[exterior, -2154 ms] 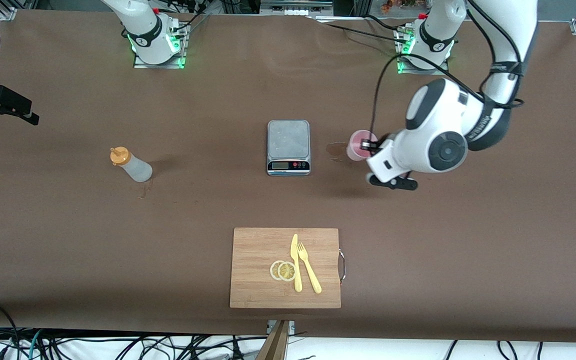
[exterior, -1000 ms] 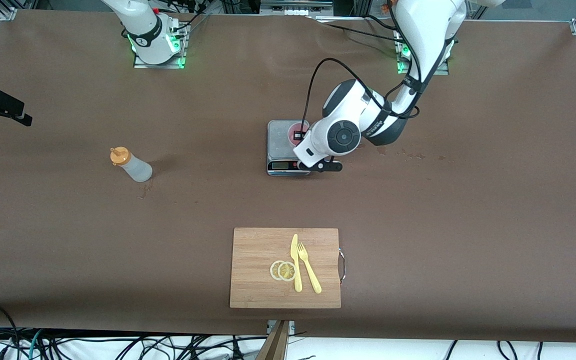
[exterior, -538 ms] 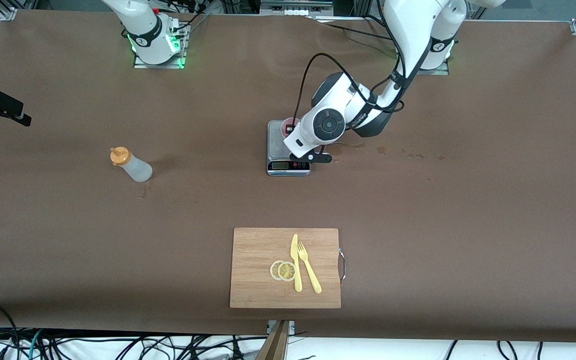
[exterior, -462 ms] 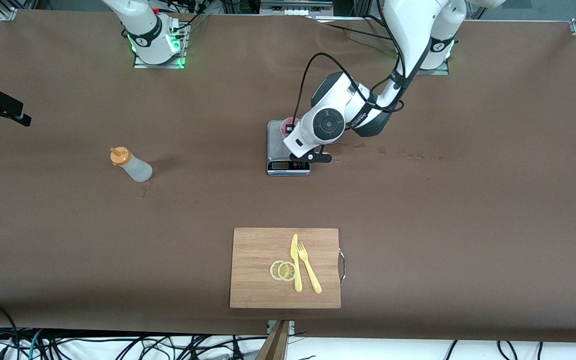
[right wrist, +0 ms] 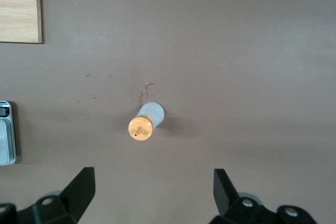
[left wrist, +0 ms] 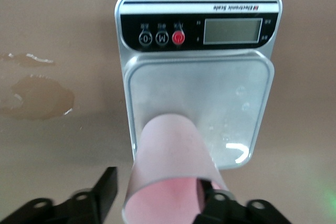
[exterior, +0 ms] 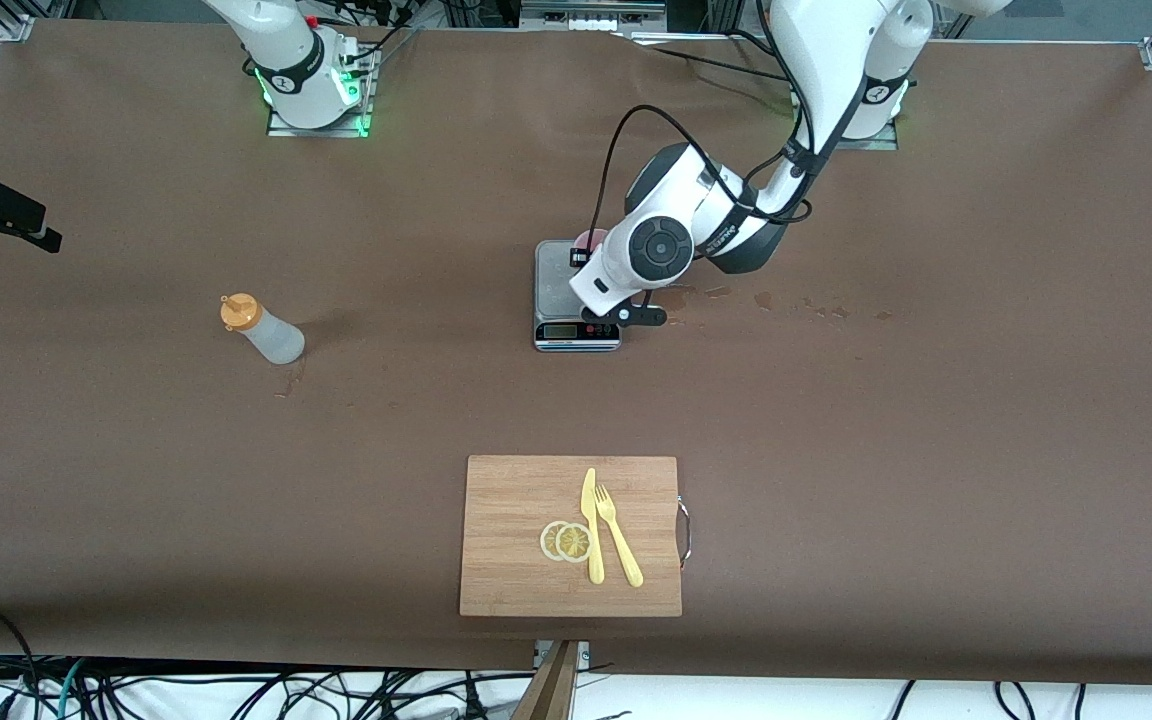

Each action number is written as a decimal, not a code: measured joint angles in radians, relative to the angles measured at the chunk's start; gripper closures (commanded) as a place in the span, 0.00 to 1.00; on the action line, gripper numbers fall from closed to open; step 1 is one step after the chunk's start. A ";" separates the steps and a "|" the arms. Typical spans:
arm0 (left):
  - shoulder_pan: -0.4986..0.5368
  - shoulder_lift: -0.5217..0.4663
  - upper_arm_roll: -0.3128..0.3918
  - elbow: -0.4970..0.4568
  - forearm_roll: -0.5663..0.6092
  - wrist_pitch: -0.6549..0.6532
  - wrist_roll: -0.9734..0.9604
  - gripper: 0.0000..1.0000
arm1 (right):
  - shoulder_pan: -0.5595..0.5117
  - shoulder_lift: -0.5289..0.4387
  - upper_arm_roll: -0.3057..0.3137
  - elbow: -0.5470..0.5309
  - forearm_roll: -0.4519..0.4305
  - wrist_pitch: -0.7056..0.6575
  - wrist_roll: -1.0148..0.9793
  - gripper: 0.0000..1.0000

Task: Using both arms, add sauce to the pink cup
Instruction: 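Open the left gripper and withdraw it from the cup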

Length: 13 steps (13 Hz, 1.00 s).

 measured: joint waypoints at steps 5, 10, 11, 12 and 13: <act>0.022 -0.106 0.008 0.018 0.000 -0.170 -0.013 0.00 | -0.001 0.000 0.000 0.000 0.000 0.001 0.000 0.00; 0.106 -0.173 0.029 0.101 0.080 -0.318 -0.010 0.00 | -0.001 0.000 0.000 0.000 0.000 0.009 0.000 0.00; 0.129 -0.184 0.030 0.128 0.131 -0.365 -0.004 0.00 | -0.001 0.000 0.000 0.000 0.000 0.018 0.000 0.00; 0.155 -0.196 0.031 0.154 0.175 -0.415 0.020 0.00 | -0.001 0.000 0.000 0.000 0.000 0.024 0.000 0.00; 0.184 -0.208 0.033 0.175 0.207 -0.449 0.057 0.00 | -0.002 0.000 0.000 0.000 0.000 0.027 0.000 0.00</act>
